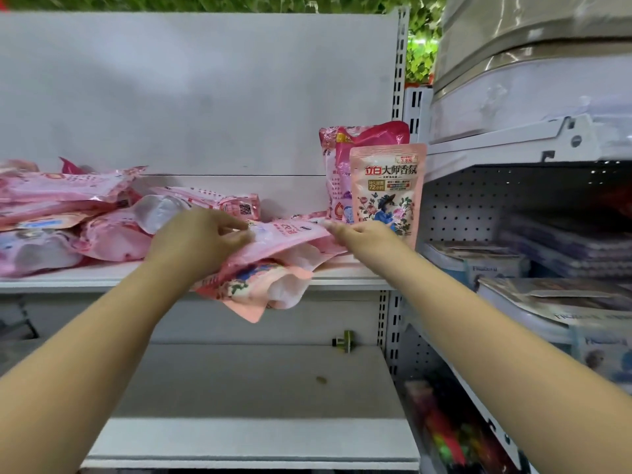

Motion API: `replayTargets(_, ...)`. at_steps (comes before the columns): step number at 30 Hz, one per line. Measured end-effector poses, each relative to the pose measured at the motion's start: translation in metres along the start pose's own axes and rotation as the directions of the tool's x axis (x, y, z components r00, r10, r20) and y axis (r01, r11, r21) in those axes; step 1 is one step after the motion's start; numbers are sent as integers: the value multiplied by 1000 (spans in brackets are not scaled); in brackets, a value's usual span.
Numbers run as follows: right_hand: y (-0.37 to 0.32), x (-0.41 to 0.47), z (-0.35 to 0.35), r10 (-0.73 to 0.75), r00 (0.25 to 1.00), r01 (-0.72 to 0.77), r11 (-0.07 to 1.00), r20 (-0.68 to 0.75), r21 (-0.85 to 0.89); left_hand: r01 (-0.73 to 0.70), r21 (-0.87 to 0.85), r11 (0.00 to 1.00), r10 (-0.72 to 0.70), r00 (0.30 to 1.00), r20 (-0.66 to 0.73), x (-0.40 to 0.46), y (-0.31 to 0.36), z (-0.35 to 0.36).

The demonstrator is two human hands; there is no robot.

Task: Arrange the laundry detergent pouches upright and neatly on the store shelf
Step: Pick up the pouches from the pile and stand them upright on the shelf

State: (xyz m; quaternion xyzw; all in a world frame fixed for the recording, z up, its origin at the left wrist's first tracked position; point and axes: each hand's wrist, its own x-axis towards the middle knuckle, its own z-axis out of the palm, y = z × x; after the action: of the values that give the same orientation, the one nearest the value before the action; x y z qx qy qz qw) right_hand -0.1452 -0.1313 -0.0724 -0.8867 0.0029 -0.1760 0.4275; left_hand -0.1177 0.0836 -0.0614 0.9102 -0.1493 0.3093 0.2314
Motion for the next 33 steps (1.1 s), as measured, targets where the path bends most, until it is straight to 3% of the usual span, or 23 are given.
replayTargets(5,-9,14,26,135,990,-139,967,32,212,19,-4,1000,-19,956,-292,-41,3,15)
replayTargets(9,-28,14,52,191,981,-191,906,36,377,-248,30,968,226,820,-526,-42,-3,37)
replayTargets(12,-41,17,65,211,977,-176,774,15,609,-320,60,945,286,727,-624,-34,-11,55)
replayTargets(14,-40,23,71,215,975,-132,740,-46,660,-273,-41,961,164,683,-712,-32,-15,63)
replayTargets(15,-39,24,75,212,973,-109,769,-91,630,-197,-191,962,-5,685,-729,-36,-14,65)
replayTargets(16,-36,26,80,206,967,-91,827,-150,554,-98,-415,905,-248,669,-700,-43,-10,66)
replayTargets(17,-34,27,83,197,959,-83,884,-204,460,-5,-640,768,-496,627,-601,-51,-6,70)
replayTargets(18,-32,28,87,185,951,-80,922,-248,379,53,-800,597,-669,583,-461,-62,0,74)
replayTargets(19,-30,28,89,175,946,-76,938,-272,338,79,-889,450,-747,580,-326,-75,8,78)
replayTargets(23,-28,26,92,128,936,-5,937,-329,349,110,-992,66,-689,724,34,-103,34,84)
replayTargets(27,-28,20,88,96,947,48,902,-308,430,170,-931,-323,-563,756,334,-100,44,84)
replayTargets(29,-29,19,86,95,943,62,890,-318,452,224,-909,-352,-481,790,381,-102,44,83)
replayTargets(33,-28,17,81,137,942,59,832,-306,552,243,-929,-281,-394,853,342,-113,36,77)
